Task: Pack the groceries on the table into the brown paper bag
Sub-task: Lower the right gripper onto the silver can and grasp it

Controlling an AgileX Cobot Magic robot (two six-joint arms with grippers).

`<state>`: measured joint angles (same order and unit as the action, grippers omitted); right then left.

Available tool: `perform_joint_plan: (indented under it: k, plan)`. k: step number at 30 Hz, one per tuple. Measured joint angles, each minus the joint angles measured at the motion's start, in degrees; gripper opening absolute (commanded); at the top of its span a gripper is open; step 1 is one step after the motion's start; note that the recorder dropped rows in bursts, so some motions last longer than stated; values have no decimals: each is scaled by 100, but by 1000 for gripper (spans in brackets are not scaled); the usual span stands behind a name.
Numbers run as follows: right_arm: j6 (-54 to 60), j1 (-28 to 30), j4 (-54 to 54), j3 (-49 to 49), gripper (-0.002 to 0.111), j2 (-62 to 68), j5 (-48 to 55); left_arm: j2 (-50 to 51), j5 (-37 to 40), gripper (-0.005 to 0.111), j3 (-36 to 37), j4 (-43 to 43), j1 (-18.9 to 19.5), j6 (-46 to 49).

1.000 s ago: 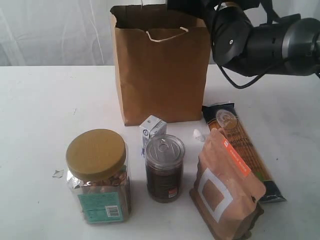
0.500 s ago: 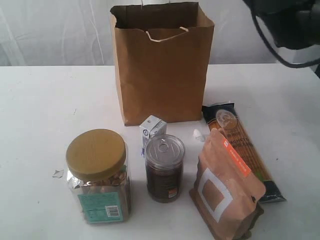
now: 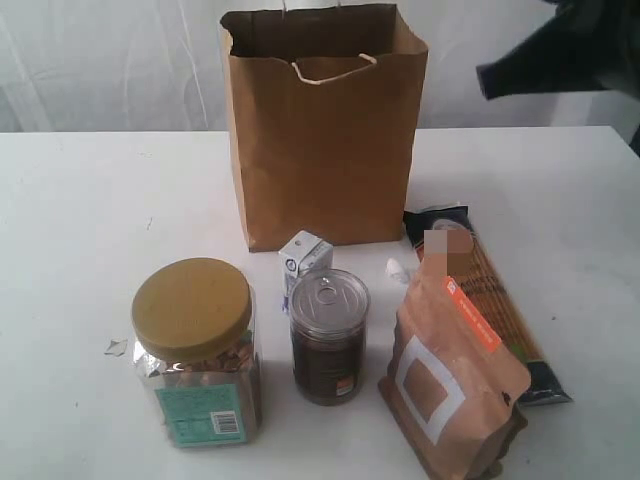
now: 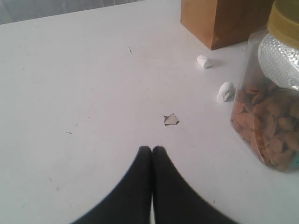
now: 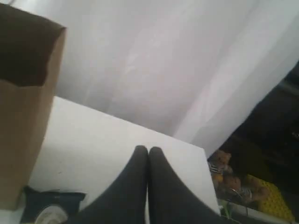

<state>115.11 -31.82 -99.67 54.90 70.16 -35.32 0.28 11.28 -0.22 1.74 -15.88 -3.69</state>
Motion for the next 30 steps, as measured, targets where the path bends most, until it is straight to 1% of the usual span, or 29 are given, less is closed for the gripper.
perform_joint_plan:
  k: [3,8,14,16,17,18,19,20,21,22,24,25,26,28,30]
  plan:
    - [90,-154,-27,-432,0,-251,347,0,0,0,0,0,0,0]
    - [306,-282,-64,-959,0,-295,665,0,0,0,0,0,0,0]
    - [472,-300,-64,-1086,0,-295,674,0,0,0,0,0,0,0]
    - [174,-300,89,-1086,0,-295,674,0,0,0,0,0,0,0]
    - [-897,-300,612,-1147,0,-298,682,0,0,0,0,0,0,0]
    - [-2529,-300,1228,-1246,0,-298,669,0,0,0,0,0,0,0]
    - [-4349,-300,1795,-1392,0,-308,632,0,0,0,0,0,0,0]
    - [-6562,-300,2419,-1594,0,-308,610,0,0,0,0,0,0,0]
    - [-8118,-300,3328,-1827,0,-291,665,0,0,0,0,0,0,0]
    - [-9208,-300,4670,-2033,0,-256,802,0,0,0,0,0,0,0]
    - [-10952,-300,8558,-2259,0,-224,1245,0,0,0,0,0,0,0]
    - [-11748,-306,10189,-2307,0,-224,1312,0,0,0,0,0,0,0]
    - [-12471,-306,11313,-2320,0,-224,1308,0,0,0,0,0,0,0]
    - [-13074,-306,12171,-2329,0,-224,1271,0,0,0,0,0,0,0]
    - [-13506,-306,12521,-2348,0,-215,1258,0,0,0,0,0,0,0]
